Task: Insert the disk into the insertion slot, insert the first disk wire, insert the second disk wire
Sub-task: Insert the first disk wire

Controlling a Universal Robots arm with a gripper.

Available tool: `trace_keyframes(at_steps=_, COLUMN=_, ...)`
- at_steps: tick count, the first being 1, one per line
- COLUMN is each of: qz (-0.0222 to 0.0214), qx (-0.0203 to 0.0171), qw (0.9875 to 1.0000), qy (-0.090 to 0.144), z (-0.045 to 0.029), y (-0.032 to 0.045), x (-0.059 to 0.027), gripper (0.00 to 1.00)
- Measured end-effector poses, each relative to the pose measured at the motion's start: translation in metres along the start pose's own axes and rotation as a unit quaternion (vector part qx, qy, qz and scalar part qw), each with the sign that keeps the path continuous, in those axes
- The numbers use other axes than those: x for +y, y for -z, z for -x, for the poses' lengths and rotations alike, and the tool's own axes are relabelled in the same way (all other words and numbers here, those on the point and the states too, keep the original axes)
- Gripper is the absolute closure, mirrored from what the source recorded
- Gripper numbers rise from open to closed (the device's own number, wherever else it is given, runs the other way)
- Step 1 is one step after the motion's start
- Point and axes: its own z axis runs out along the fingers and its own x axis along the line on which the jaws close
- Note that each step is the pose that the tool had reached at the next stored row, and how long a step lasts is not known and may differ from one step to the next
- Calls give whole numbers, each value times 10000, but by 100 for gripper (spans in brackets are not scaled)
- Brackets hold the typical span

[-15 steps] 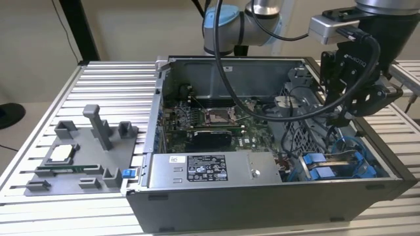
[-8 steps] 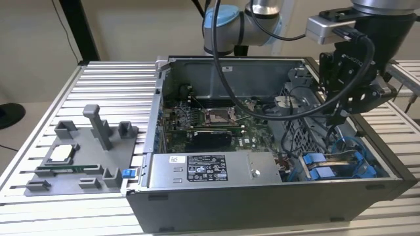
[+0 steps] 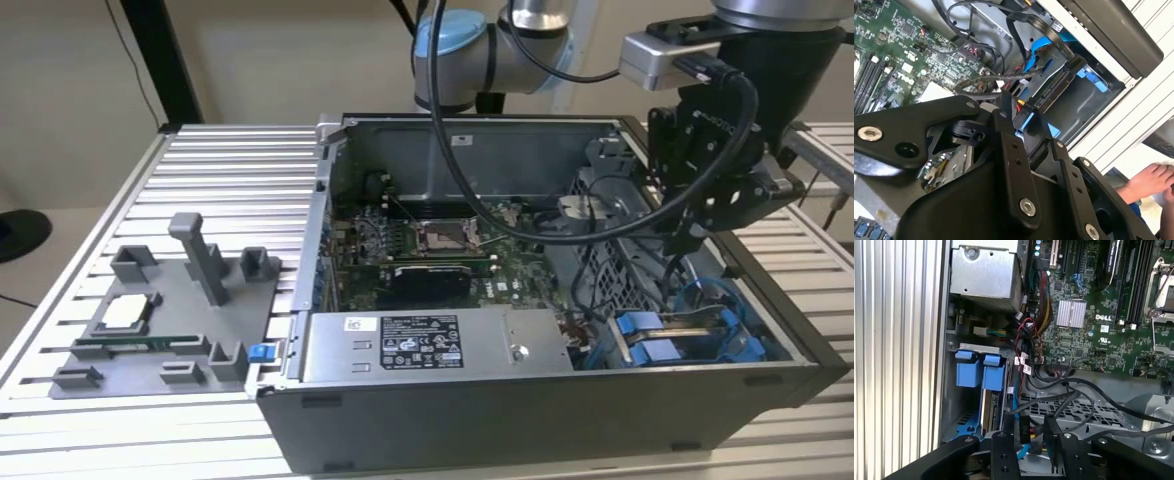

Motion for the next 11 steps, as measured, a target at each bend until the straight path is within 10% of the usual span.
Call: trace_keyframes(at_steps=11, qz=0, qx=-1, qw=10000, qy=0, z=-10, y=-4, x=1, gripper=0)
